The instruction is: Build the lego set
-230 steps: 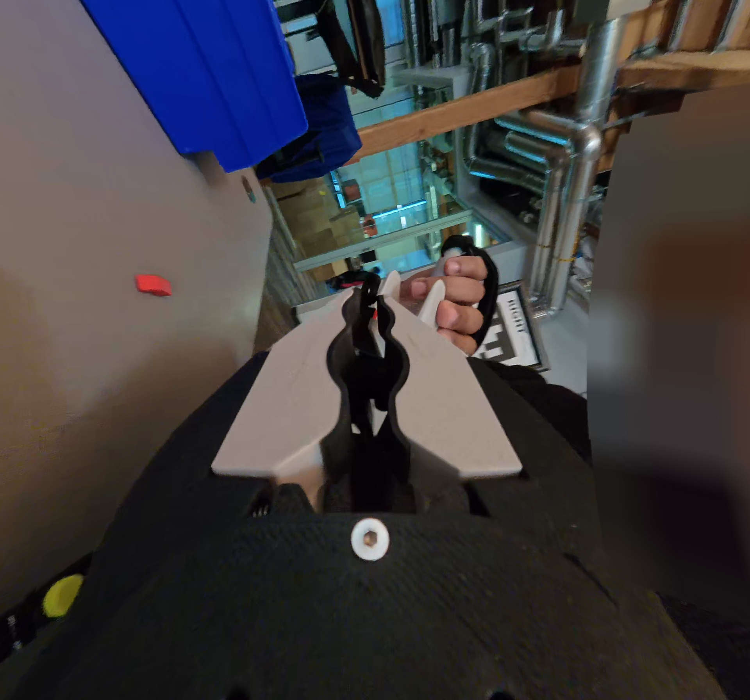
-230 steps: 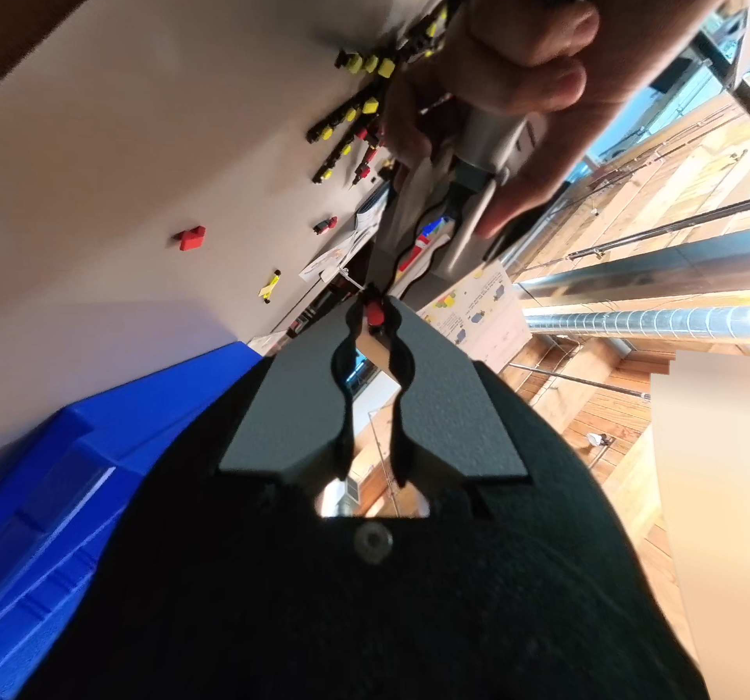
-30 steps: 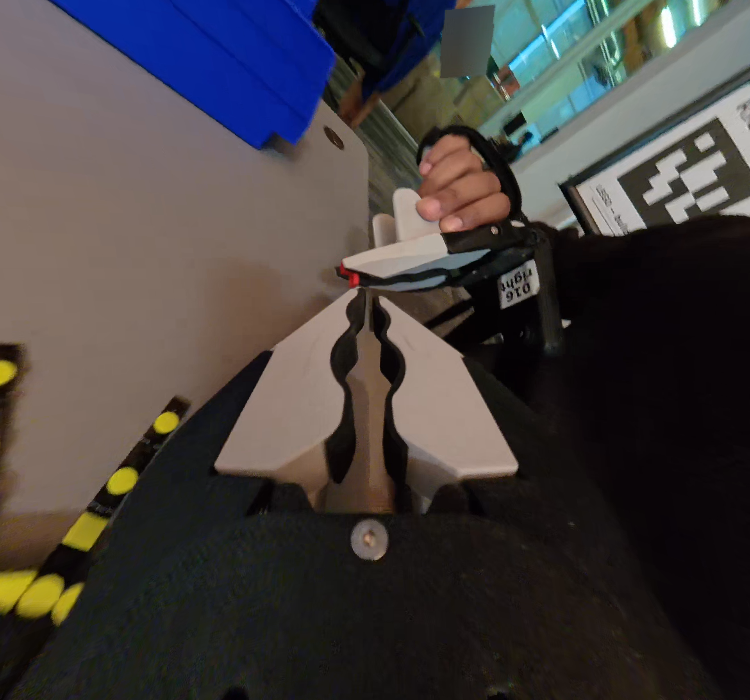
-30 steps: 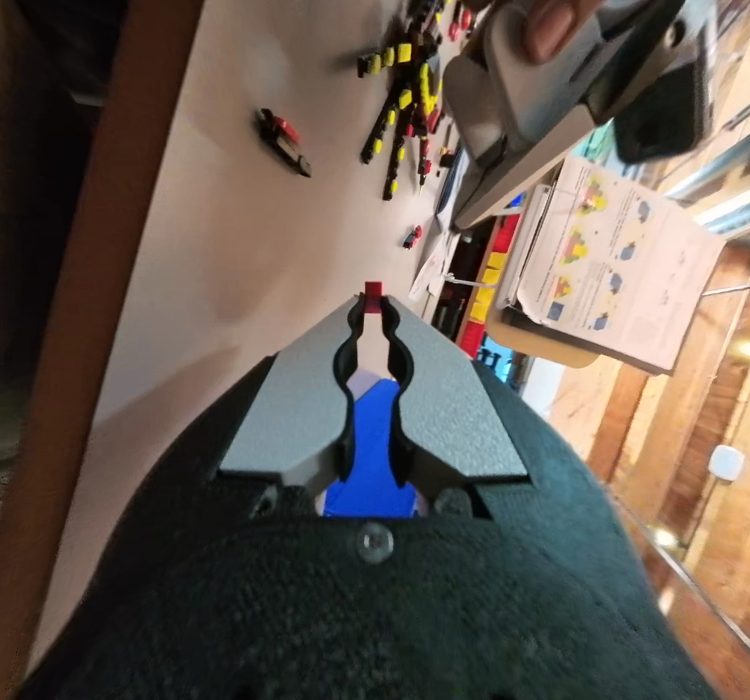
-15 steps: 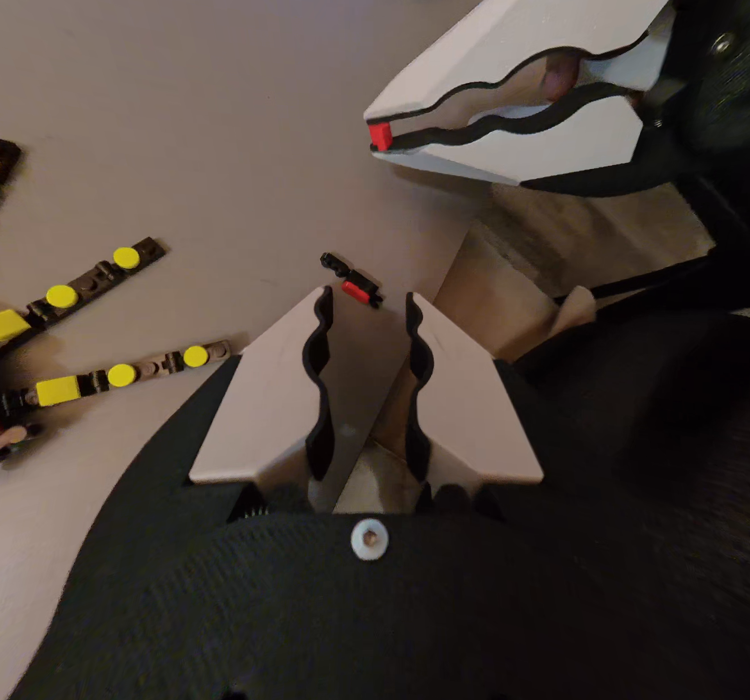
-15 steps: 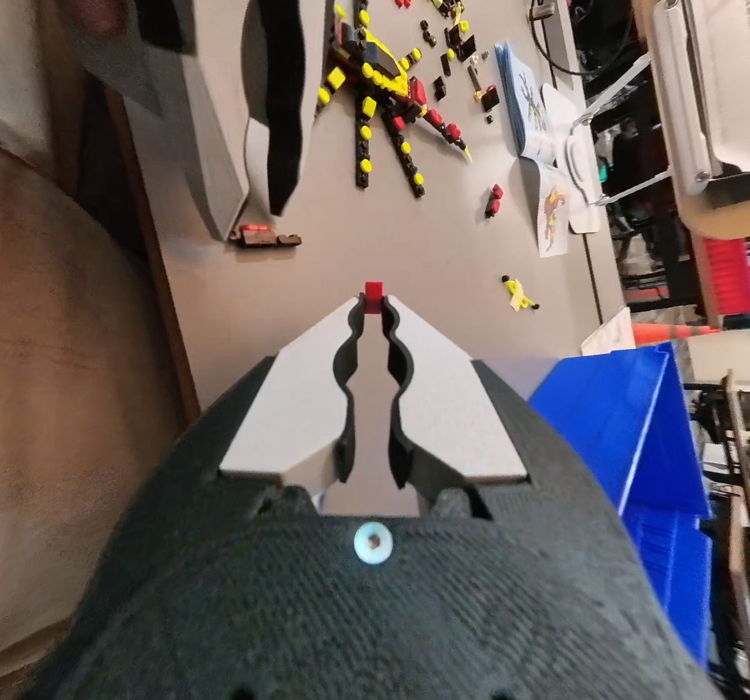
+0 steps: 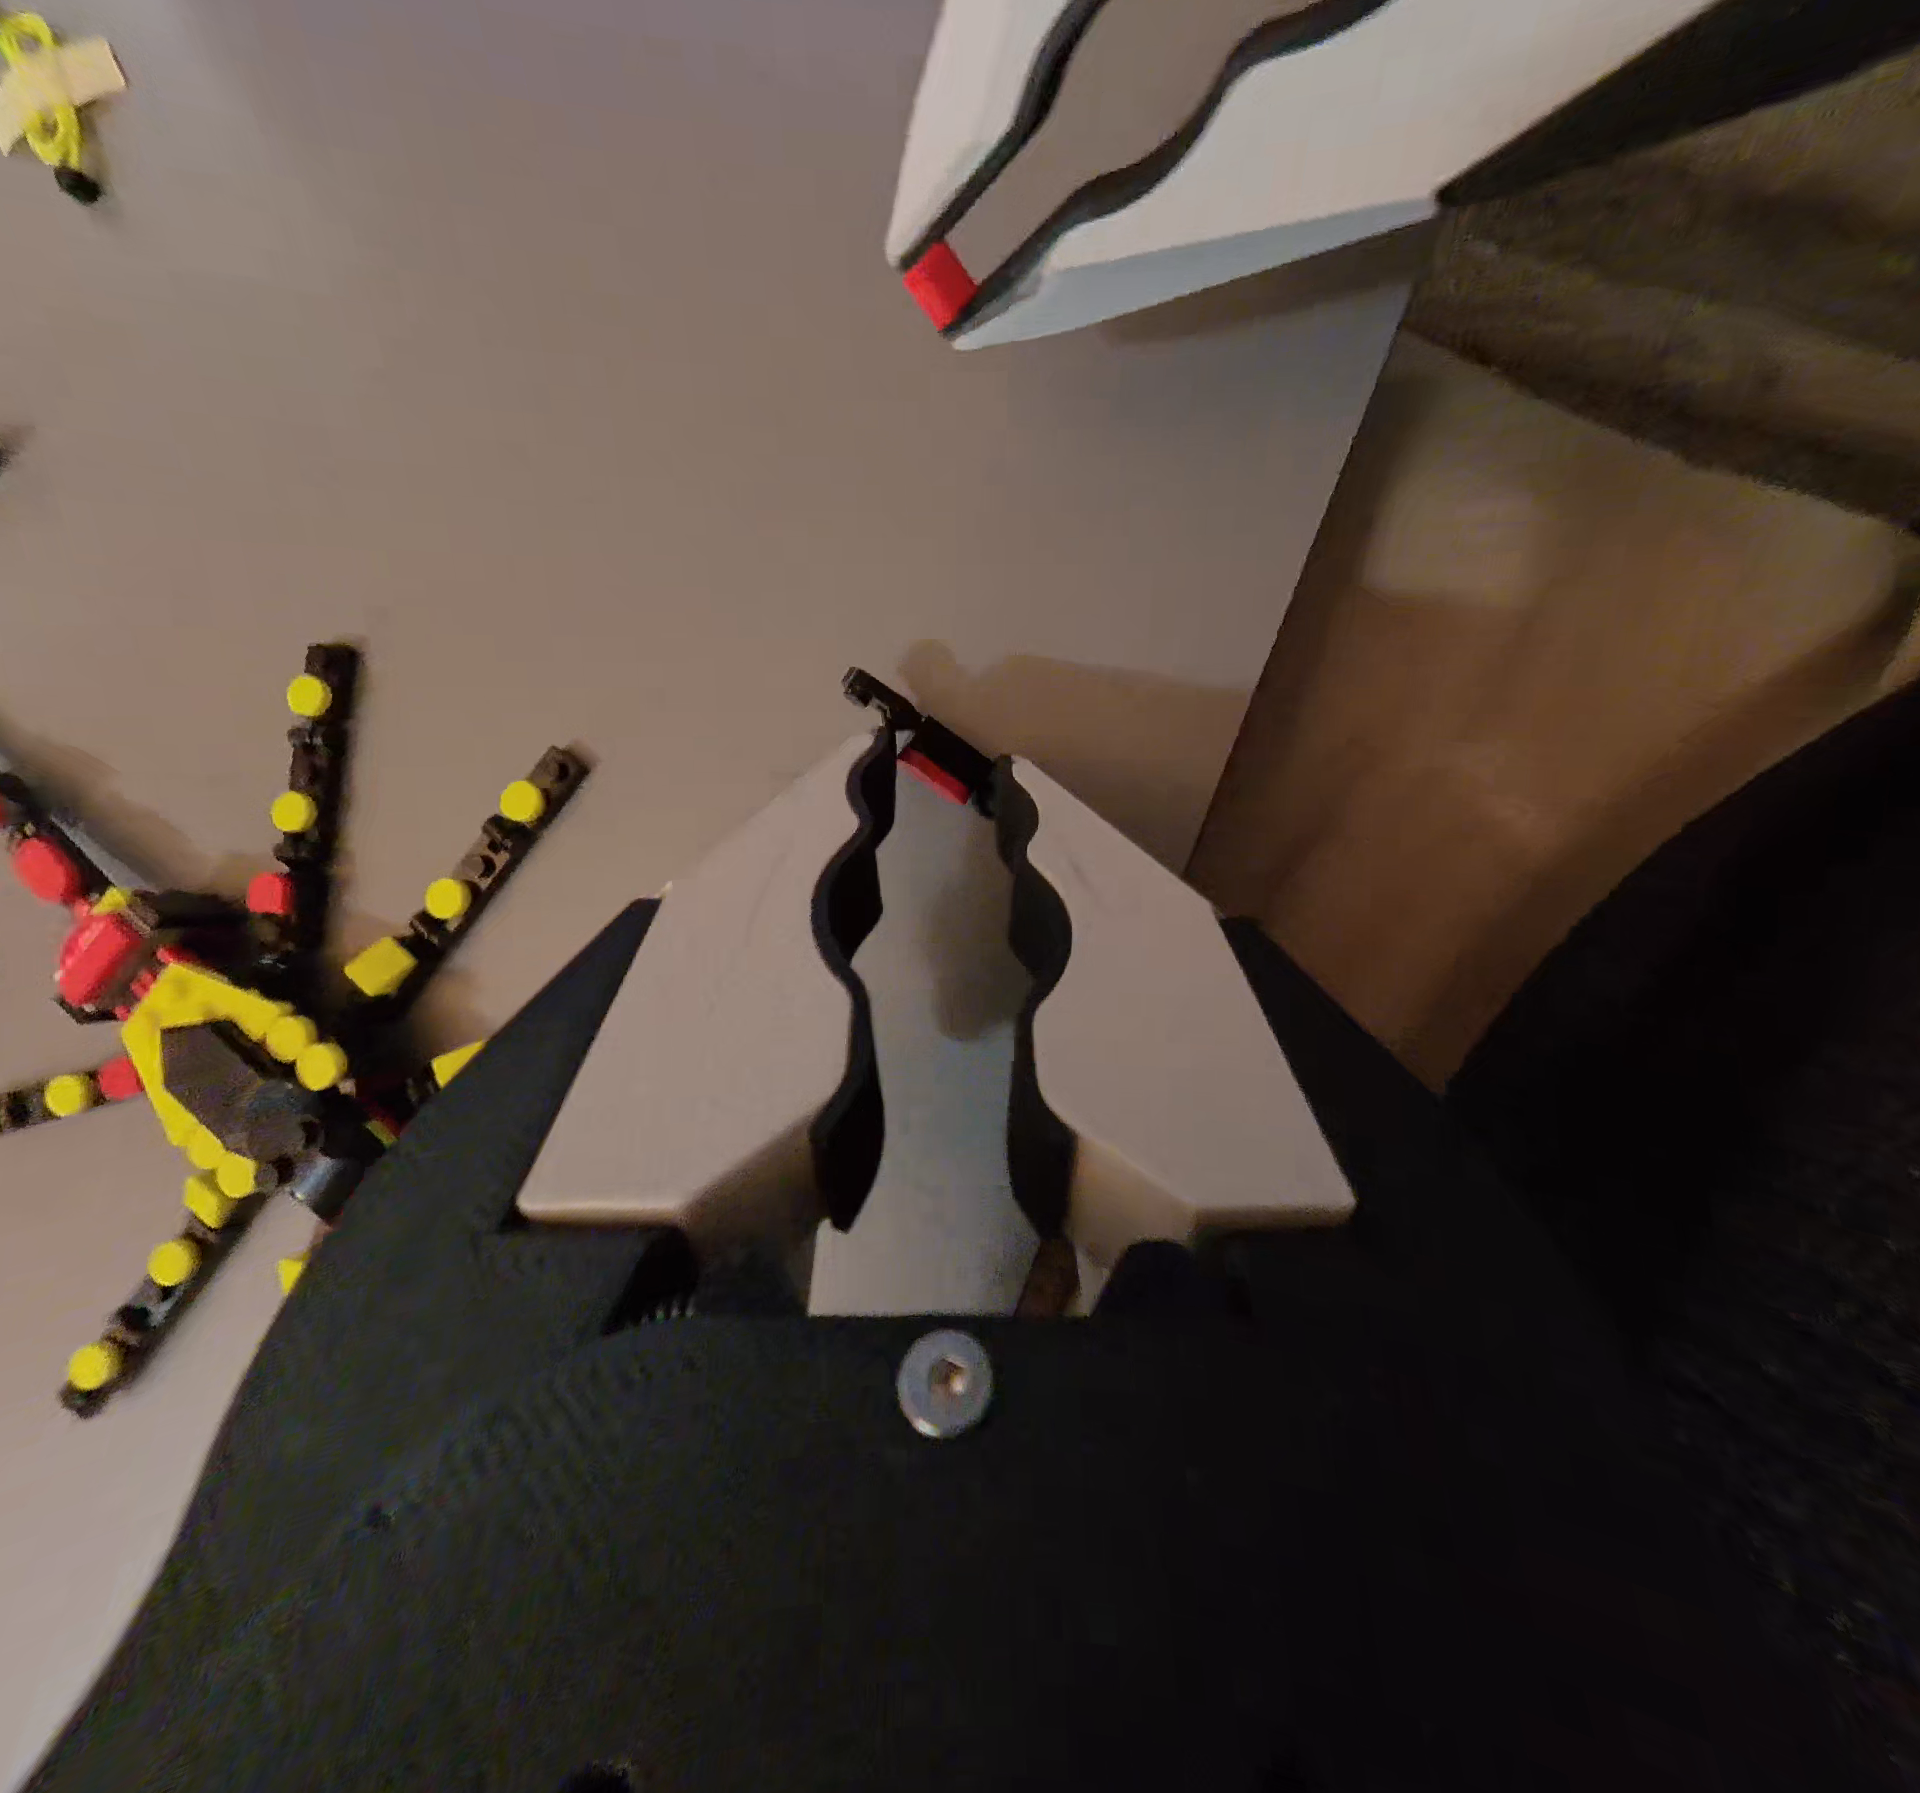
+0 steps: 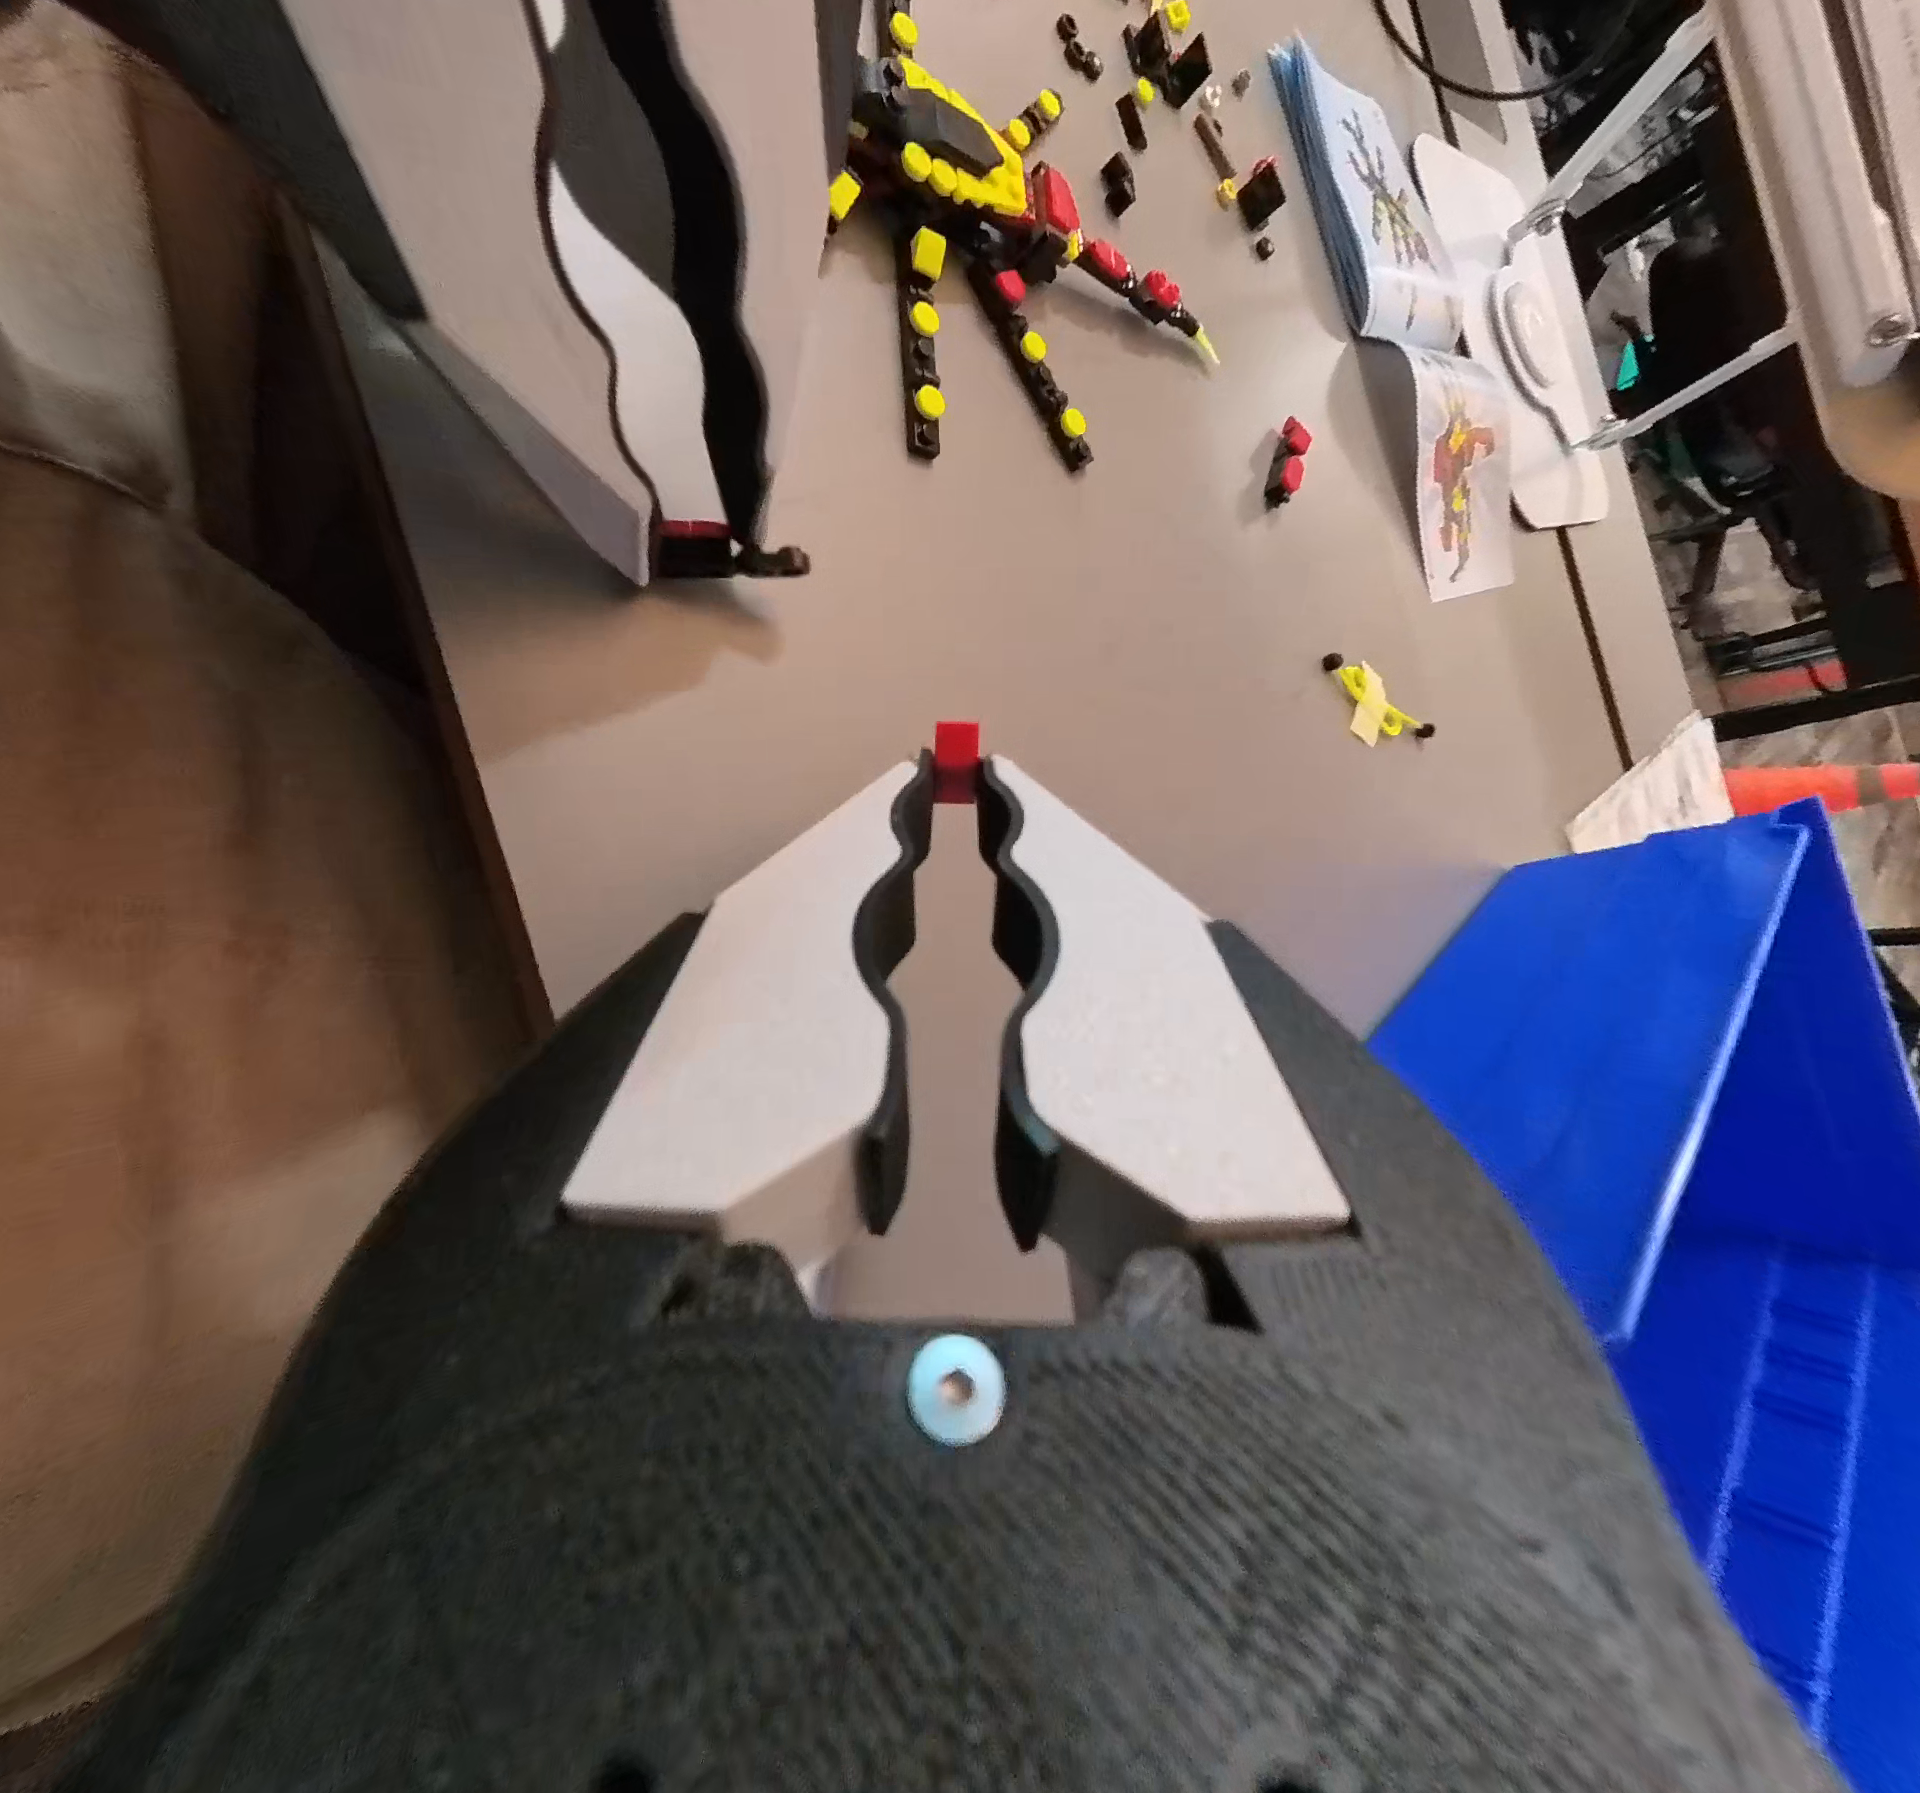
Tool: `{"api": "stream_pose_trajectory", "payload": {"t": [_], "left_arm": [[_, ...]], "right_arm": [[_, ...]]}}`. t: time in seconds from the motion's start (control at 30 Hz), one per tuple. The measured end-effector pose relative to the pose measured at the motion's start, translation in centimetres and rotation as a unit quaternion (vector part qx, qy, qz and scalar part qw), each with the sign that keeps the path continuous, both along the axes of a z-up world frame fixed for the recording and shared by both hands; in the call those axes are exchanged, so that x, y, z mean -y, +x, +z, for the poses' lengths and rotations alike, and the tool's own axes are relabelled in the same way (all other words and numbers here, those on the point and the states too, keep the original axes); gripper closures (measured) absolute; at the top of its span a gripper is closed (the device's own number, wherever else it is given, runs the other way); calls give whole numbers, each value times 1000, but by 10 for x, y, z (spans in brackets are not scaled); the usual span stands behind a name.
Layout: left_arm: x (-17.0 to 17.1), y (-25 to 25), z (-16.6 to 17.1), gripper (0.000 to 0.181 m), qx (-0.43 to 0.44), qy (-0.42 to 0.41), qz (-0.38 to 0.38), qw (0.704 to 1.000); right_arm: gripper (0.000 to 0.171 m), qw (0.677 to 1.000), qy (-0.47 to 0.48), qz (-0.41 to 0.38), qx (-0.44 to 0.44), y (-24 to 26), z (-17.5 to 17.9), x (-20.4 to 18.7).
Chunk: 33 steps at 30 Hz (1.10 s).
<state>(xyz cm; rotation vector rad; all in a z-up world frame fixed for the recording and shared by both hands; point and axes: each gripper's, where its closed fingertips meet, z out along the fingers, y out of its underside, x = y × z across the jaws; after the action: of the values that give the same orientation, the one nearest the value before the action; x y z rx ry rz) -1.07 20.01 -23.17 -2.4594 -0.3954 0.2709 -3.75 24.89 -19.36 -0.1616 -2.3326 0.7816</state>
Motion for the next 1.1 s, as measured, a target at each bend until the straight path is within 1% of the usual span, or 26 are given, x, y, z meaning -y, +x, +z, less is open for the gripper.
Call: {"api": "stream_pose_trajectory", "payload": {"t": [0.03,0.1,0.2,0.27,0.33,0.4,0.47,0.57,0.63,0.73,0.83,0.97,1.1], "left_arm": [[-1,2,0,164,2,-7,-7,1000],[-7,10,0,164,35,-5,-18,999],[-20,22,1,164,99,26,-19,995],[-24,24,3,162,114,42,-13,993],[-20,19,4,156,114,41,10,993],[-12,15,2,153,116,35,43,992],[-8,18,0,152,143,42,67,987],[-12,26,1,151,179,73,79,978],[-12,24,-1,157,167,71,85,980],[-11,18,-3,173,141,59,88,984],[-8,7,0,173,110,53,84,989],[3,-20,8,173,-2,24,67,997],[12,-29,-2,172,-119,-77,15,990]], "right_arm": [[165,1000,-1,-2,5,0,-1,0],[165,1000,-5,-6,14,0,-3,-1],[165,999,-15,-17,28,-2,-3,-3],[165,999,-21,-23,36,-3,-3,-6],[165,999,-21,-29,36,-4,-3,-9],[165,999,-18,-31,33,-4,-2,-11],[165,999,-18,-31,31,-4,-2,-11],[165,999,-14,-31,29,-5,-1,-11],[165,999,-15,-30,31,-4,-2,-12],[165,999,-19,-32,33,-4,0,-13],[165,999,-21,-35,31,-5,2,-14],[165,998,-20,-46,35,-7,1,-18],[165,998,-19,-52,40,-8,-1,-21]]}}
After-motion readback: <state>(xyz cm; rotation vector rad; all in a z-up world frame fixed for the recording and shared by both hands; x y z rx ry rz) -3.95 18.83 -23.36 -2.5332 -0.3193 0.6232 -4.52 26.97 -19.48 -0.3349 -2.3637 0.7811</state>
